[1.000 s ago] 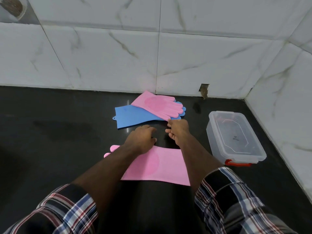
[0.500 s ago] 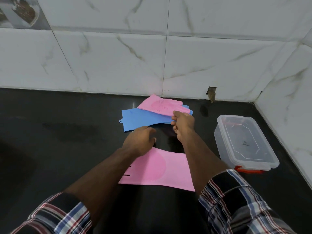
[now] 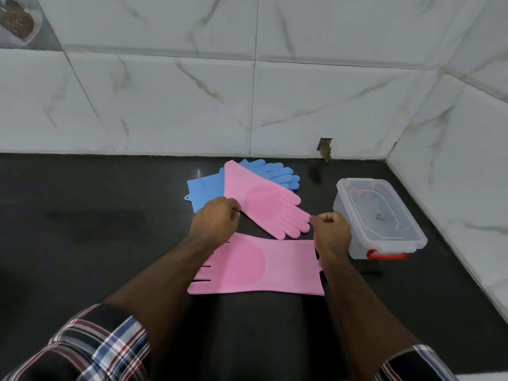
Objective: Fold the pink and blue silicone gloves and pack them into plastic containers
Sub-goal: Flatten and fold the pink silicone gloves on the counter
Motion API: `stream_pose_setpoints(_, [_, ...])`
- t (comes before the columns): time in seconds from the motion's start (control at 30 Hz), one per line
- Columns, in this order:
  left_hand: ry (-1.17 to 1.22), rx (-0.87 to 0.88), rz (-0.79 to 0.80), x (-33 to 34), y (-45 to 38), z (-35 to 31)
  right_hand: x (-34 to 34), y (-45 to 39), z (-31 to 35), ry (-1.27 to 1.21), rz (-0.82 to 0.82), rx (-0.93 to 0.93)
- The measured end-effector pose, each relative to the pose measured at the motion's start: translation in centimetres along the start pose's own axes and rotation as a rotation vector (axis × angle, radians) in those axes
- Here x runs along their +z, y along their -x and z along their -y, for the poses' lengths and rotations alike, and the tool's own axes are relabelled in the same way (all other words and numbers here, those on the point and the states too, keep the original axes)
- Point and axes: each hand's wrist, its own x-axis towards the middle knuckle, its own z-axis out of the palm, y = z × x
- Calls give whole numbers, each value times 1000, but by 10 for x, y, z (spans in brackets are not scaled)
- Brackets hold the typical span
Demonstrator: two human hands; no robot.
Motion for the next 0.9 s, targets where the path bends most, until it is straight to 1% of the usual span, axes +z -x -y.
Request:
stream_pose_setpoints(0.13, [0,51,42,9,2,-10,-4,-4,-6,114,39,-54])
stream_pose_setpoints(0.23, [-12,83,102,18,5,-17,-7,-12,-9,219,82,-83])
stream_pose_setpoints(0.33, [-23,102,160,26,6,-24,-8,-24,-7,341,155,-135])
stream_pose_setpoints(0.47, [7,93,182,32,3,-34,-3,-36,5,459,304,-186])
stream_pose_setpoints(0.57, [41,76,176,34,-2,-40,4,-41,12,509,321,-216])
stream_pose_setpoints(0.63, [74,73,151,34,-5,-44,7,-43,17,475,284,-198])
stream_pose_setpoints(0.73, [148,75,115,34,-11,-51,10,-43,27,279,265,-143])
stream_pose_setpoints(0.8, [193,76,103,32,-16,-59,12,-37,39,103,309,-92])
stream_pose_setpoints(0.9, [258,66,106,26,-21,-71,16,-23,59,-90,416,-55])
